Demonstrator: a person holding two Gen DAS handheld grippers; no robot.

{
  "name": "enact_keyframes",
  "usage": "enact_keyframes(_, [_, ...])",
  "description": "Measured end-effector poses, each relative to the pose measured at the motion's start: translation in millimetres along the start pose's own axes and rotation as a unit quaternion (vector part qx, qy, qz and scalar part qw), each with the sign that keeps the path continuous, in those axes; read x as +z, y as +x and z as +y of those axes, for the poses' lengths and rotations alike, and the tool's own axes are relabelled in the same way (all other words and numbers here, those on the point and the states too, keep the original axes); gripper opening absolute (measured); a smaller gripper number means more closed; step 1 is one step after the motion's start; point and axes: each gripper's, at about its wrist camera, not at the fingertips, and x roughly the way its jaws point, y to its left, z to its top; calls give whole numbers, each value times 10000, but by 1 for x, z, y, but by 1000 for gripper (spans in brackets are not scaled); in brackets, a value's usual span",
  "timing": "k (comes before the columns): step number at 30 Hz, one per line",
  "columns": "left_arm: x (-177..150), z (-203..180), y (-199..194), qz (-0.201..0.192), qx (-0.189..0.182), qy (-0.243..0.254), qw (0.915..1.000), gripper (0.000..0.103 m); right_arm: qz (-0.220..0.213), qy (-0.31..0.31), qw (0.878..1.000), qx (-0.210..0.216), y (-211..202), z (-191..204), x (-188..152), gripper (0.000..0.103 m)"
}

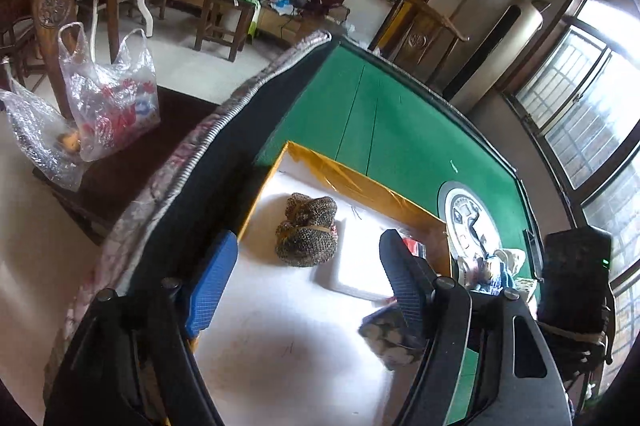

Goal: Organize soft objects
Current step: 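Place the knit ball and Vinda pack into the yellow box and release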

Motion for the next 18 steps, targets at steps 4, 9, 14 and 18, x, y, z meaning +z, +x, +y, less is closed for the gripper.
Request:
enact_keyframes(4, [-11,21,-38,-389,0,-126,9992,75,418,110,9983,394,36,13,1,22])
enact_keyframes(9, [-24,39,-61,-664,220,-132,9975,75,685,-175,9969,335,74,40,7,22])
enact_keyframes(14, [-34,48,-67,-674,159,-204,9974,75,735,-480,9961,-121,94,58,16,22])
enact_keyframes(18, [-38,50,-66,-646,147,-226,9975,75,515,-439,9958,-624,95,58,34,22])
